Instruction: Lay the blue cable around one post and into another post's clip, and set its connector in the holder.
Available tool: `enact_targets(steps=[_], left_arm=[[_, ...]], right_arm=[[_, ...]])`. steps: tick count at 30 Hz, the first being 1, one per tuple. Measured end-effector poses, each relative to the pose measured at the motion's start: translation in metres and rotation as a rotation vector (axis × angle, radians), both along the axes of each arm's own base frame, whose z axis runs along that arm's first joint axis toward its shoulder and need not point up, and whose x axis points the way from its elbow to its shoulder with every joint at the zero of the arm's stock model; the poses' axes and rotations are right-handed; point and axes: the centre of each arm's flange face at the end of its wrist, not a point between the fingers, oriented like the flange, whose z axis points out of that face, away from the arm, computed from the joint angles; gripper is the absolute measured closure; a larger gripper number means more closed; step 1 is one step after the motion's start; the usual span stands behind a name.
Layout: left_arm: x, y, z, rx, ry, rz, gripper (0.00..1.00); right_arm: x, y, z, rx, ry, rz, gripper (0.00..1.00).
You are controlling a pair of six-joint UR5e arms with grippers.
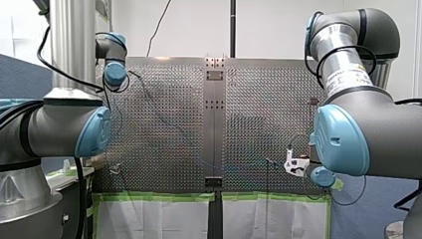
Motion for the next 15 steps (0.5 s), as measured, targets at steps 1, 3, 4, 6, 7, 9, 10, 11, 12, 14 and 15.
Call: enact_targets(steps=[1, 3, 4, 6, 7, 9, 10, 11, 12, 14, 15], left_arm=[[-0.004, 0.000, -0.001, 0.006, 0.010, 0.002, 0.02], [-0.010, 0.000, 0.000, 0.016, 0.024, 0.004, 0.02], [-0.013, 0.001, 0.004, 0.025, 0.027, 0.005, 0.02], [-0.016, 0.001, 0.012, 0.040, 0.026, 0.003, 0.02], [-0.018, 0.001, 0.020, 0.051, 0.024, -0.001, 0.02], [-0.019, 0.000, 0.032, 0.068, 0.017, -0.011, 0.02], [-0.021, -0.001, 0.040, 0.079, 0.011, -0.020, 0.02], [-0.022, -0.001, 0.047, 0.088, 0.007, -0.026, 0.02], [-0.023, -0.002, 0.053, 0.096, 0.002, -0.033, 0.02], [-0.026, -0.003, 0.067, 0.116, -0.007, -0.048, 0.02], [-0.027, -0.004, 0.073, 0.124, -0.012, -0.054, 0.02]], right_arm=[[0.000, 0.000, 0.000, 0.001, 0.000, 0.000, 1.00], [0.000, 0.000, 0.000, 0.002, 0.000, 0.000, 1.00], [0.000, 0.000, 0.000, 0.002, 0.000, 0.000, 1.00], [0.000, 0.000, 0.000, 0.003, 0.000, 0.000, 1.00], [0.000, 0.000, 0.000, 0.003, 0.000, 0.000, 1.00], [0.001, 0.001, 0.000, 0.003, 0.000, 0.001, 1.00], [0.001, 0.001, 0.000, 0.003, -0.001, 0.002, 1.00], [0.001, 0.001, 0.000, 0.002, -0.001, 0.002, 1.00], [0.001, 0.000, 0.000, 0.002, -0.001, 0.003, 1.00], [0.002, 0.001, 0.000, 0.001, -0.001, 0.003, 1.00], [0.002, 0.001, 0.000, 0.001, -0.001, 0.004, 1.00]])
